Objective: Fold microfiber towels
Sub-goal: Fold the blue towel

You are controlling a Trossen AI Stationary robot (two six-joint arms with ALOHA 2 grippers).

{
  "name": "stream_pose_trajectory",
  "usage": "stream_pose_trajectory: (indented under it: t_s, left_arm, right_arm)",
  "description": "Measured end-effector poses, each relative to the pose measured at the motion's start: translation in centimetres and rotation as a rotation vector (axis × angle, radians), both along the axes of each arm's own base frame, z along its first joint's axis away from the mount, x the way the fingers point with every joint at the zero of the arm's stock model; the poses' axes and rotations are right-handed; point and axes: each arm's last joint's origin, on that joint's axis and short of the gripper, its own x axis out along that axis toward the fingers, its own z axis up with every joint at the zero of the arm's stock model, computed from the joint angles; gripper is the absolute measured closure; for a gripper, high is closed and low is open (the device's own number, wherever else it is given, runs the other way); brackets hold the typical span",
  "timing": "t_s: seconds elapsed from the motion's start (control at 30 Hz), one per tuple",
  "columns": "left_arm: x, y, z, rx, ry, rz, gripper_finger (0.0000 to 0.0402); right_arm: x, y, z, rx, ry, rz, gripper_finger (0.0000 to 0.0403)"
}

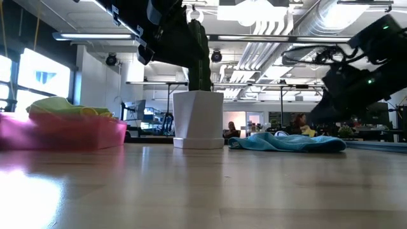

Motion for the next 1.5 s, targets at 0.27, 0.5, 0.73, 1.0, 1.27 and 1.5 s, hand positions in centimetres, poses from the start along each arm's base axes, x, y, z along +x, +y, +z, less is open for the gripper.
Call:
stream_pose_trajectory:
  t_s: [0.27,0.5,0.73,1.0,1.27,1.5]
  left_arm:
    - [0.0,0.0,0.0,0.000,0.000,0.000,0.0213]
    - [0.0,0.0,0.0,0.000,-0.001,0.000,0.0213]
    - [0.0,-0.1,0.0,-0.024,0.003,-0.032,0.0213]
    - [0.1,-0.5,-0.1,-0.099,0.011,-0.124,0.0213]
    - [0.1,-0.7,-0.1,-0.147,0.011,-0.163,0.0213]
    - [0.0,-1.1,-0.1,-0.127,0.021,-0.187,0.0213]
  right_arm:
    - [1.8,-1.3,1.5,0.136,0.334,-0.045,0.0242]
    - [4.4,-1.6,1.4,0.296,0.490,0.056,0.0242]
    - [6.9,-1.0,0.2,0.485,0.535,0.226,0.0242]
    - [10.8,3.3,1.5,0.600,0.281,0.725,0.0242]
    - [12.1,7.0,3.1,0.507,0.101,0.945,0.0242]
    - [10.1,9.4,1.5,0.059,0.370,0.740,0.0242]
